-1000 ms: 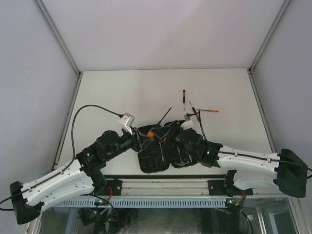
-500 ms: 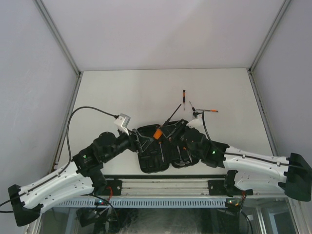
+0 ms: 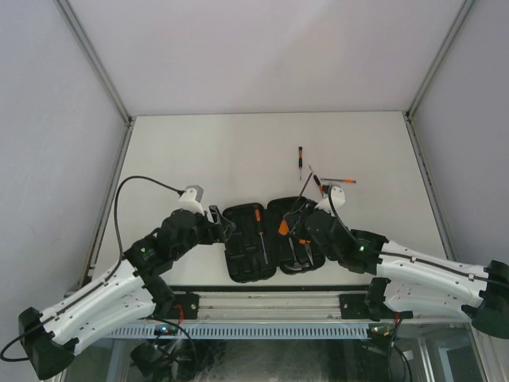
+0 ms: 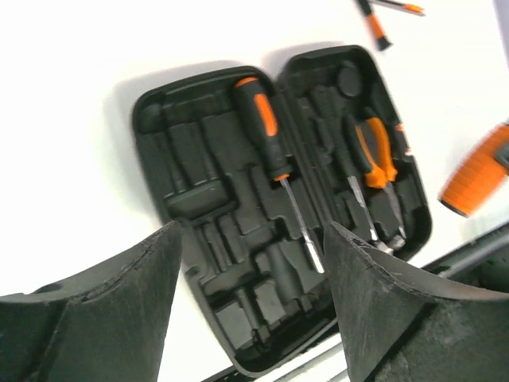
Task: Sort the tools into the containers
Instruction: Adjust the storage box at the center of the board.
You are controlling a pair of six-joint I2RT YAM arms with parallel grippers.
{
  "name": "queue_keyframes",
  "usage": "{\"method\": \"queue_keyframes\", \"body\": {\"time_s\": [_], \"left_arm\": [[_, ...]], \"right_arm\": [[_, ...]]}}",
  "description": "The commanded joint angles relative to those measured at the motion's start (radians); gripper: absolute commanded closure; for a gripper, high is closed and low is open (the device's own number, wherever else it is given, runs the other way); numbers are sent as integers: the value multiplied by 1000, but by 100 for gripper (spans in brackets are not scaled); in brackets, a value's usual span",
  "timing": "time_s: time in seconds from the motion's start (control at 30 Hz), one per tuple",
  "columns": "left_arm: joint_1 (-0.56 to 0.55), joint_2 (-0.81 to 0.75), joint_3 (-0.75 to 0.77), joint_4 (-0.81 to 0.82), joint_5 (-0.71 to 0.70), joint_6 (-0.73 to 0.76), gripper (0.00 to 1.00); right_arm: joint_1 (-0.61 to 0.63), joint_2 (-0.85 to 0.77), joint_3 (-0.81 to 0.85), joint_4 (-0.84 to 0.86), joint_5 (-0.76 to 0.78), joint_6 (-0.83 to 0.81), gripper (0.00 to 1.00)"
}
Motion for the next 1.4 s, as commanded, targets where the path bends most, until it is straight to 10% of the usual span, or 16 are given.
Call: {"method": "queue_keyframes", "body": {"time_s": [0.0,0.53,1.37], "left_arm": [[54,9,-27,-38,-23,-57,24],[225,154,-86,-27,47,-90,25],[86,327,-211,346,233,-203,36]], "right_arm": [[-6,-33,43,-96,-58,-110,100],[33,-13,43,-168,-149,-154,100],[57,69,43,-145,-189,-108,100]]}}
